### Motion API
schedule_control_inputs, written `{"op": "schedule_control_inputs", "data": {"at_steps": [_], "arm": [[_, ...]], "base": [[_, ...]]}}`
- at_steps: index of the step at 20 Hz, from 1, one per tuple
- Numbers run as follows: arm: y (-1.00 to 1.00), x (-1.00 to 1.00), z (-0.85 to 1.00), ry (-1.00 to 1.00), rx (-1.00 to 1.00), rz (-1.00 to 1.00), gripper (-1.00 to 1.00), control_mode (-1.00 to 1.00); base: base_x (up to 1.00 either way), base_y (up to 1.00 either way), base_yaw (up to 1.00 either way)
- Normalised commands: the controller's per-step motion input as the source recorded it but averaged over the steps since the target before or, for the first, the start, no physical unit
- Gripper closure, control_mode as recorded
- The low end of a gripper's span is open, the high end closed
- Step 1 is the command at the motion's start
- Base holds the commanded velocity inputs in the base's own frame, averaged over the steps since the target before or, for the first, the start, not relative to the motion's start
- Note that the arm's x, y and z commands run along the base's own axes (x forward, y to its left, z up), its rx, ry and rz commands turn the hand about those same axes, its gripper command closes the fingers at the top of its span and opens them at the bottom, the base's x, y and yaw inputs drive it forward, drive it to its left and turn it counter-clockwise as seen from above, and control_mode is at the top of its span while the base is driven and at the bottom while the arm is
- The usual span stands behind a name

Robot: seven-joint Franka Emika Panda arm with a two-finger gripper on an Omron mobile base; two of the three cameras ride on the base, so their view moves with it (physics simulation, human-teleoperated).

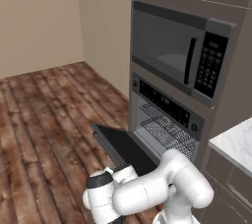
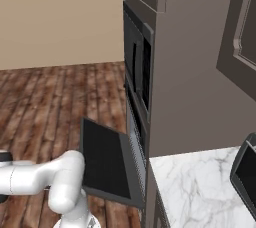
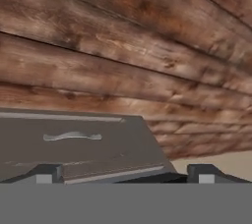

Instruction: Place the fish on the top rack of the oven, and slide the tray back inside. Close the oven door.

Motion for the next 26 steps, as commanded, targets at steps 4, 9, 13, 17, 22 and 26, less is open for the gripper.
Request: {"op": "schedule_control_inputs", "data": {"at_steps": [4, 9, 13, 17, 22, 26], "arm": [[-0.47, 0.62, 0.68, -0.01, -0.45, -0.31, -1.00, -1.00], [-0.39, 0.69, 0.59, -0.04, -0.44, -0.32, -1.00, -1.00], [-0.34, 0.73, 0.54, -0.07, -0.44, -0.33, -1.00, -1.00], [-0.33, 0.75, 0.50, -0.10, -0.43, -0.32, -1.00, -1.00], [-0.31, 0.76, 0.49, -0.11, -0.42, -0.33, -1.00, -1.00], [-0.29, 0.77, 0.49, -0.12, -0.40, -0.33, -1.00, -1.00]], "base": [[0.00, 0.00, 0.00], [0.00, 0.00, 0.00], [0.00, 0.00, 0.00], [0.00, 0.00, 0.00], [0.00, 0.00, 0.00], [0.00, 0.00, 0.00]]}}
